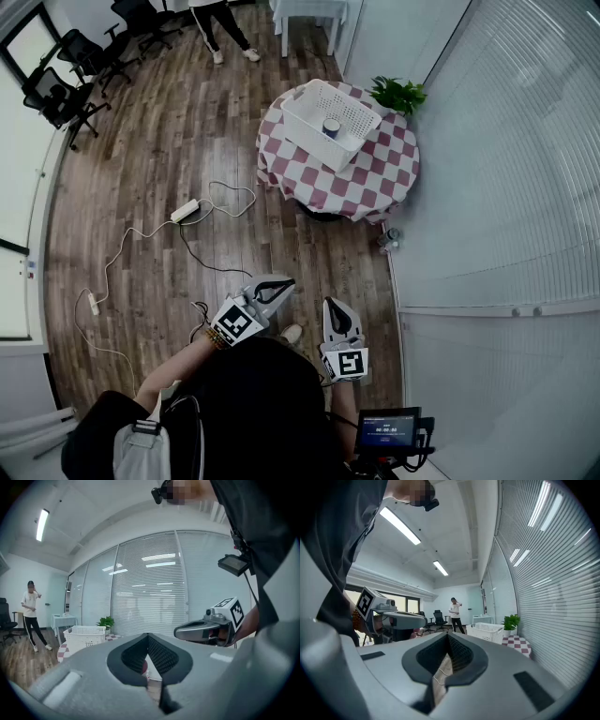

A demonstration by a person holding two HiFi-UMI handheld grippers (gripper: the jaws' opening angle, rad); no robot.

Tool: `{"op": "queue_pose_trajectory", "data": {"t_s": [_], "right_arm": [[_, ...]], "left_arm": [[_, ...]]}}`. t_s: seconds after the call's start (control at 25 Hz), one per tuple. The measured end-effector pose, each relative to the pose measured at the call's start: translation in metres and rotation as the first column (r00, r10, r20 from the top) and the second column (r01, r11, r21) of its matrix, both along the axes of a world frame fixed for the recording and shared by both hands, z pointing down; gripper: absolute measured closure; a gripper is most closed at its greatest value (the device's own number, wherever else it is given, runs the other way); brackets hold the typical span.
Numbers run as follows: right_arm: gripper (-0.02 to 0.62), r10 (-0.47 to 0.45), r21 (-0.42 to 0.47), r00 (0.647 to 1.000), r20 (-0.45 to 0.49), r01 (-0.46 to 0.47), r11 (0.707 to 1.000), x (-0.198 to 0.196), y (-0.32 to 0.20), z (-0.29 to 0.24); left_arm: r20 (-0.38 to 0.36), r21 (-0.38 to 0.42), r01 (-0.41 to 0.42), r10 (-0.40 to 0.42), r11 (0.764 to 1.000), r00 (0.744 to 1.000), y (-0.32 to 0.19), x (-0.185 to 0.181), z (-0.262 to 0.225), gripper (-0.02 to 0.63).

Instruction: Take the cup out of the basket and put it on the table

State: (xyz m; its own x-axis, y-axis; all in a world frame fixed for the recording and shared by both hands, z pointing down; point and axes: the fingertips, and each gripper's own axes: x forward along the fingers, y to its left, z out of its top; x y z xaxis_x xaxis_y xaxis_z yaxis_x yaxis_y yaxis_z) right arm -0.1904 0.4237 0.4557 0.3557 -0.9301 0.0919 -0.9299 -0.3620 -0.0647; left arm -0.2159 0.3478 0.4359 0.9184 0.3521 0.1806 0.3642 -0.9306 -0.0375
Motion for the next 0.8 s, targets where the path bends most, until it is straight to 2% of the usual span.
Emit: {"op": "queue_pose_trajectory", "data": {"t_s": [0.2,0.52,0.8], "right_arm": [[0.586,-0.086,0.017,0.996,0.03,0.086,0.996,-0.011,0.01,0.008],[0.584,-0.145,-0.035,0.989,0.031,0.146,0.989,-0.001,0.016,0.029],[0.584,-0.166,-0.054,0.986,0.01,0.166,0.985,0.037,-0.004,0.033]], "left_arm": [[0.021,0.005,0.039,-0.039,0.999,0.999,0.007,-0.009,0.004,0.603],[0.047,0.006,0.145,-0.145,0.989,0.988,-0.007,-0.012,0.013,0.603],[0.034,-0.023,0.144,-0.143,0.989,0.989,-0.031,0.027,0.027,0.603]]}}
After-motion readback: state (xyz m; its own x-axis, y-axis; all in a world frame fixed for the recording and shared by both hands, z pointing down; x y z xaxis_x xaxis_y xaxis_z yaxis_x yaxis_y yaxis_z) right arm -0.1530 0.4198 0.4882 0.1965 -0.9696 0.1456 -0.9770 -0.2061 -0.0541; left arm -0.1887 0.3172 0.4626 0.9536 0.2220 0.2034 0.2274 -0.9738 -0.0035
